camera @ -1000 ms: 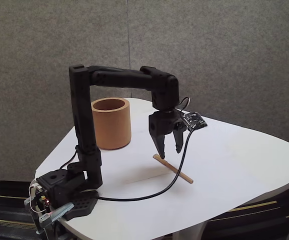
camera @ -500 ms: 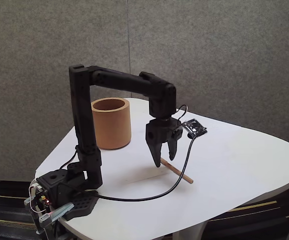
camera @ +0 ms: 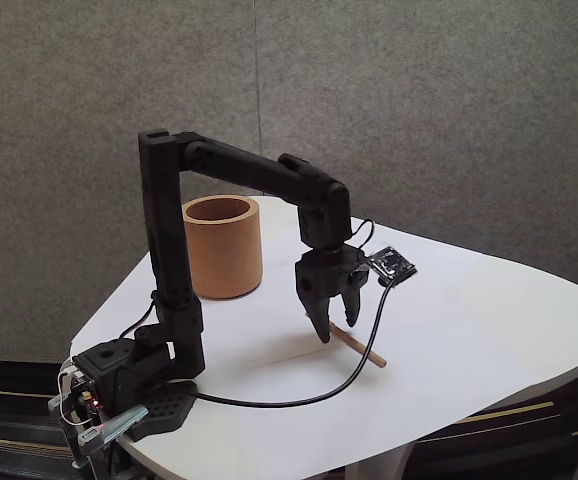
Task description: Grab the pen and put it in the pen holder.
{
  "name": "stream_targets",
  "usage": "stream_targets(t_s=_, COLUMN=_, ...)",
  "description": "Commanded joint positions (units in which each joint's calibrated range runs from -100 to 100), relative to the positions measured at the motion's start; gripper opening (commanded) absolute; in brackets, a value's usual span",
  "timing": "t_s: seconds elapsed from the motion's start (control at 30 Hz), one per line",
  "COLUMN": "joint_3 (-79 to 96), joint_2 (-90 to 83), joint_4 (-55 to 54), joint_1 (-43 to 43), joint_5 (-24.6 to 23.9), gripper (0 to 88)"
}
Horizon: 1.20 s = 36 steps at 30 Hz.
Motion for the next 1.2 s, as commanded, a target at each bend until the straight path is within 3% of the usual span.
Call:
stream_targets(t_s=0.0, joint_3=-0.54, joint_2=-1.10, joint_4=-0.51, joint_1=-0.24, joint_5=1.32, gripper=23.8)
stream_targets(t_s=1.17, joint_3=1.17, joint_2=-0.13, joint_4=-4.07, joint_1=0.13, joint_5=1.06, gripper=23.8)
